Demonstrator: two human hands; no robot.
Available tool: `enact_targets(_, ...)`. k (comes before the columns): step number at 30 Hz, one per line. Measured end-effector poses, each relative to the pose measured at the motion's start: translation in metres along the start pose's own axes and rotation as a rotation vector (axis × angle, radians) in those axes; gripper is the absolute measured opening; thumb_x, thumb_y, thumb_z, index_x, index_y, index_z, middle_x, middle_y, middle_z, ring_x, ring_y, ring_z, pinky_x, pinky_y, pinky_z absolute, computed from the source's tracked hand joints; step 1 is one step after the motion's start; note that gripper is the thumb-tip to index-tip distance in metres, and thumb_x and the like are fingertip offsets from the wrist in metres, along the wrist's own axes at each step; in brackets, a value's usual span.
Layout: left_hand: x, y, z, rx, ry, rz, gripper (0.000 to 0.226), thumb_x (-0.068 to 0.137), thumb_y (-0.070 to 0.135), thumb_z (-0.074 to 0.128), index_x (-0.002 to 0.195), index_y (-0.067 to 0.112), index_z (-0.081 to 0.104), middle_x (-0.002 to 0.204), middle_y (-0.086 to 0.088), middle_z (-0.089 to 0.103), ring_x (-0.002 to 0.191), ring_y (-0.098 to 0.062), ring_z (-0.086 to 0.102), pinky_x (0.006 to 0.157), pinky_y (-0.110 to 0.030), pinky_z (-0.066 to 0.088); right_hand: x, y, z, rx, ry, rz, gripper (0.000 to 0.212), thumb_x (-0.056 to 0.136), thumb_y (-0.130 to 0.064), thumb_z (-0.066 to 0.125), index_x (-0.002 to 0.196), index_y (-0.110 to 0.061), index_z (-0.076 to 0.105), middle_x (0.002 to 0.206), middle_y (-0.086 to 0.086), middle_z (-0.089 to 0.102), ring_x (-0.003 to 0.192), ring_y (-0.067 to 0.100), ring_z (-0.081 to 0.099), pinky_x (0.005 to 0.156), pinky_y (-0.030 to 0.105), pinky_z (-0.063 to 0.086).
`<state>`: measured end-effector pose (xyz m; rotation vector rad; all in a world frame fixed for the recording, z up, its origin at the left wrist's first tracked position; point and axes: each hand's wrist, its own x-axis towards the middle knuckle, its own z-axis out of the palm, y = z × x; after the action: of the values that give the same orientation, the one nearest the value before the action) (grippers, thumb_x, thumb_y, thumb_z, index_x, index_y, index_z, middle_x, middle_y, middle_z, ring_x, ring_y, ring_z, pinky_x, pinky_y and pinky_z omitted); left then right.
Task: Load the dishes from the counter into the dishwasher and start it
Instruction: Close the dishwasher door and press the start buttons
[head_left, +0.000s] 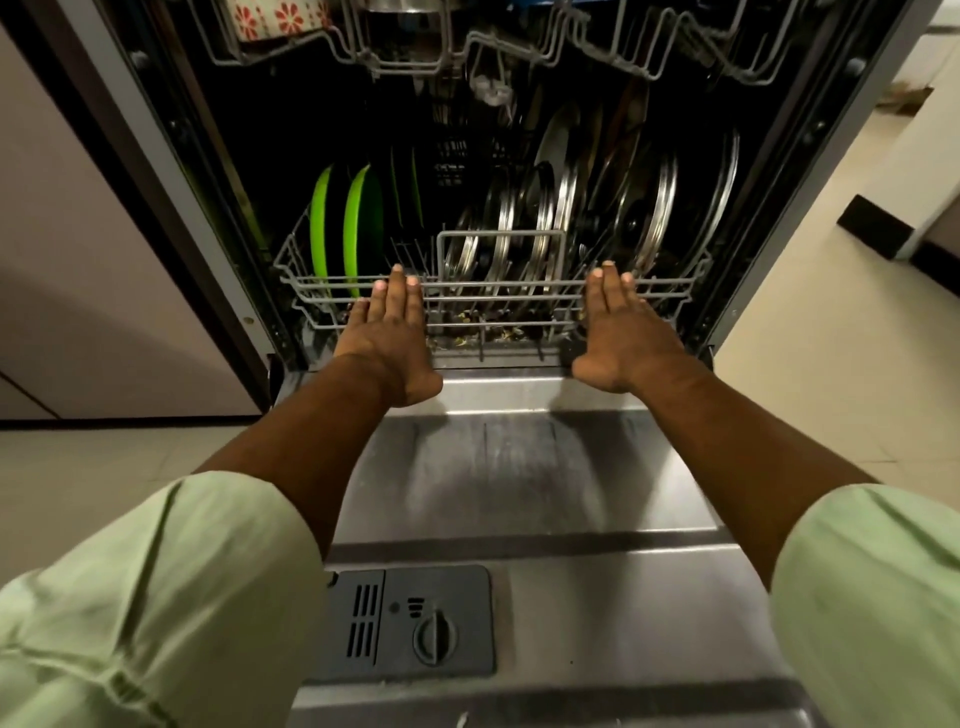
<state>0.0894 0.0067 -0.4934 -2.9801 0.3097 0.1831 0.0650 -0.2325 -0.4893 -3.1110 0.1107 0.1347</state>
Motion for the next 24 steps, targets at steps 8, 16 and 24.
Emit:
enact_targets(8,-0.017,-0.004,-0.016,0.072,-0.01,0.008,0.089,0.096,0.049,0.041,0.156,0.011,-0.014,0.164,-0.01,-0.019,0.152,-0.029,-0.011,0.122,-0.051,-0.004,-0.02,-0.011,-0.014,-0.099,-0.013,0.042,0.089,0.097,-0.043,0.048,0.155,-0.013,-0.012,0.163,0.009,-0.015,0.15,0.031,-0.011,0.122,0.045,0.0)
enact_targets(16,-0.128,0.025,-0.033,0.01,0.039,0.093,0.075,0.101,0.051,0.033,0.158,0.018,-0.003,0.165,-0.011,-0.014,0.152,-0.032,-0.008,0.12,-0.05,-0.006,-0.129,-0.034,-0.011,0.047,0.113,-0.101,0.078,0.095,-0.051,0.05,0.152,-0.003,0.026,0.159,0.02,0.02,0.148,0.037,0.017,0.12,0.048,0.014)
enact_targets(24,-0.216,0.051,-0.068,0.002,-0.07,0.15,0.075,0.103,0.051,0.029,0.157,0.017,-0.01,0.163,-0.012,-0.021,0.151,-0.031,-0.013,0.122,-0.049,-0.006,-0.218,-0.015,-0.042,0.01,-0.055,-0.133,0.079,0.1,-0.057,0.031,0.157,-0.011,0.002,0.164,0.01,-0.004,0.151,0.029,-0.006,0.123,0.042,-0.004)
